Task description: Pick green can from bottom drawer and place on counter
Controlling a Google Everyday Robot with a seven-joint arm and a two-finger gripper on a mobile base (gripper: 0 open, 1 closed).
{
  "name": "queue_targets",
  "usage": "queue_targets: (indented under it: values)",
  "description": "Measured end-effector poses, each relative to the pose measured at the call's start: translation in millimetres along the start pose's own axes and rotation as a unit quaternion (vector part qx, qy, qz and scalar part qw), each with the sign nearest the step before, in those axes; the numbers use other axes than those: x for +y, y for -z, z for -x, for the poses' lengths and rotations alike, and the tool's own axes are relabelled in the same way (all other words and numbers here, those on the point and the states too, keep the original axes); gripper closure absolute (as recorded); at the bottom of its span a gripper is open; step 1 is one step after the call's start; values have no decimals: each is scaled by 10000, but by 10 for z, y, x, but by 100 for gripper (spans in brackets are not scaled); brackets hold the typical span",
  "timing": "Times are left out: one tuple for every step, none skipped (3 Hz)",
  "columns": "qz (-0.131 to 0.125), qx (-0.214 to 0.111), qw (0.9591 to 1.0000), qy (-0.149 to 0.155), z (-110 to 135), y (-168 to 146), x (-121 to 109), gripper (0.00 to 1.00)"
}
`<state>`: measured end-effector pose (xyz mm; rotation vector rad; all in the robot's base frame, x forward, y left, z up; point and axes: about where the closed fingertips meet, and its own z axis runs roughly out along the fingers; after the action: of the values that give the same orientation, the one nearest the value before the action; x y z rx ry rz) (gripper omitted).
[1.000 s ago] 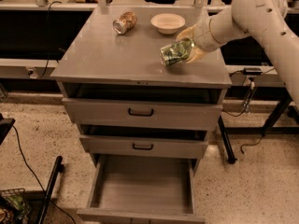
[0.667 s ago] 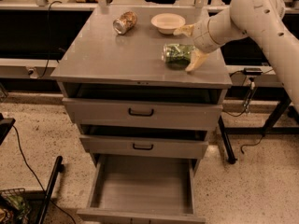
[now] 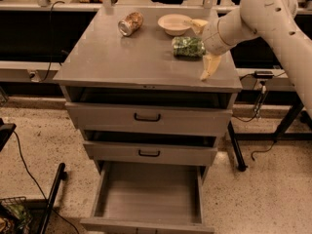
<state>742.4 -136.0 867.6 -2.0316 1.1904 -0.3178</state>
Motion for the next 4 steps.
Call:
queue_targets:
  values:
    - [183, 218, 9994, -213, -220, 91, 88, 18]
    - [424, 456, 9968, -501, -524, 167, 298, 17]
    - [406, 683, 9932, -854, -801, 471, 495, 0]
    - [287, 895, 9880, -1229, -1124, 967, 819, 0]
